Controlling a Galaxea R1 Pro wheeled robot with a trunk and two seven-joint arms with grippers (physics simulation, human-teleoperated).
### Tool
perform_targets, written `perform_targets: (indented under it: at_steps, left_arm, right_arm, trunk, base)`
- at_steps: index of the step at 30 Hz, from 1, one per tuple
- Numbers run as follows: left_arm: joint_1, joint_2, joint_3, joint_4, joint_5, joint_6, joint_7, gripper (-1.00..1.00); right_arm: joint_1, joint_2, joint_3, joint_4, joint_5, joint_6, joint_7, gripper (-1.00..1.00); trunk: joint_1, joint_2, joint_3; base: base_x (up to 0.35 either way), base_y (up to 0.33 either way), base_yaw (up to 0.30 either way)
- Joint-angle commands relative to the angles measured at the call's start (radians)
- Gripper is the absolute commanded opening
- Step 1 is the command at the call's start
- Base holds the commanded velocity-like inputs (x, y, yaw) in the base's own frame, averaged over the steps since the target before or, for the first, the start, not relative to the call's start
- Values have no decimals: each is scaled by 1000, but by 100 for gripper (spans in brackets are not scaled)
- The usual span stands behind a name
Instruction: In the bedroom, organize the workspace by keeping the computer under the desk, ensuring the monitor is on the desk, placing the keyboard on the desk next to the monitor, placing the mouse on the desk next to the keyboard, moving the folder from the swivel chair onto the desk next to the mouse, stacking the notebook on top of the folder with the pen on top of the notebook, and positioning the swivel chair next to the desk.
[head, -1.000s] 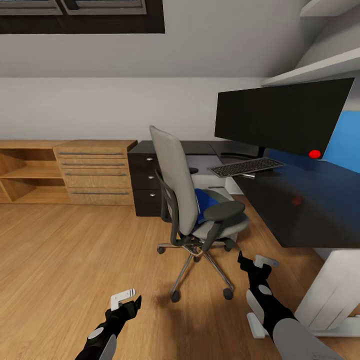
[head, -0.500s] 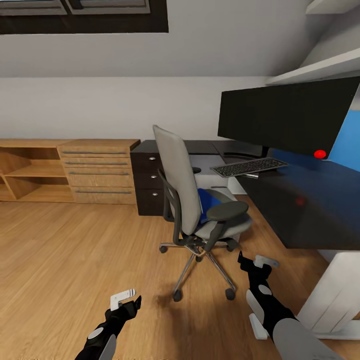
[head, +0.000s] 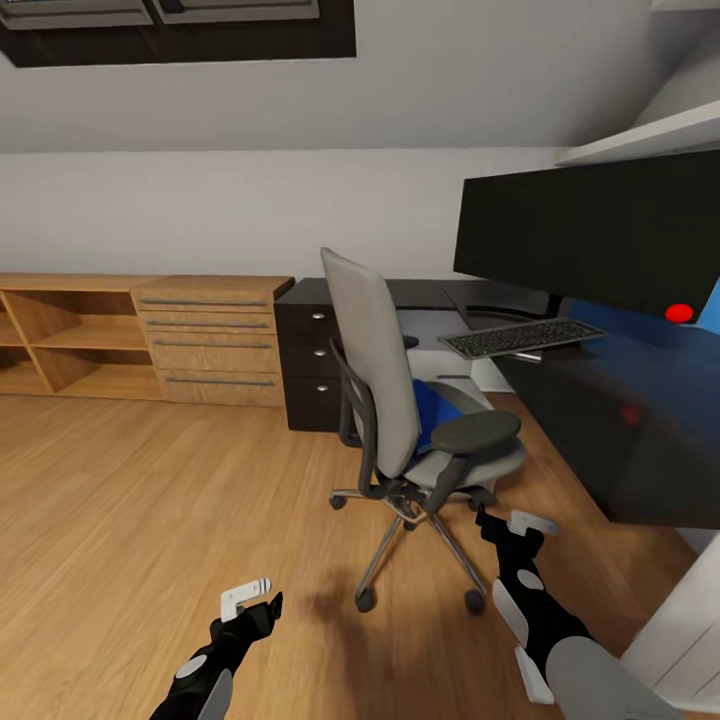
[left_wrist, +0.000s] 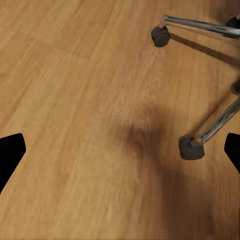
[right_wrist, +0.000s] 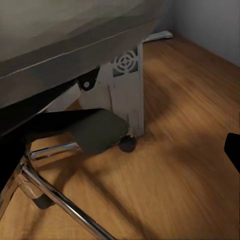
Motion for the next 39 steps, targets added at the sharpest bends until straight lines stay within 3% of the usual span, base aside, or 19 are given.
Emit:
perform_targets:
  at_steps: [1,25,39]
  left_arm:
    - [0,0,-2,-2,9,5,4,100]
    - [0,0,-2,5,9,4,3,100]
    - [0,0,-2,5,9,4,3,100]
  right_arm:
    - [-1,0,2,1,-10,-5,1,100]
    - [0,0,2,0,-10,-5,1,100]
    - [-1,0,2,1,-9,-5,1,100]
  trunk:
    - [0,0,-1]
    - [0,0,-1]
    - [0,0,-1]
  base:
    - [95,0,9]
    - [65,0,5]
    - [1,0,125]
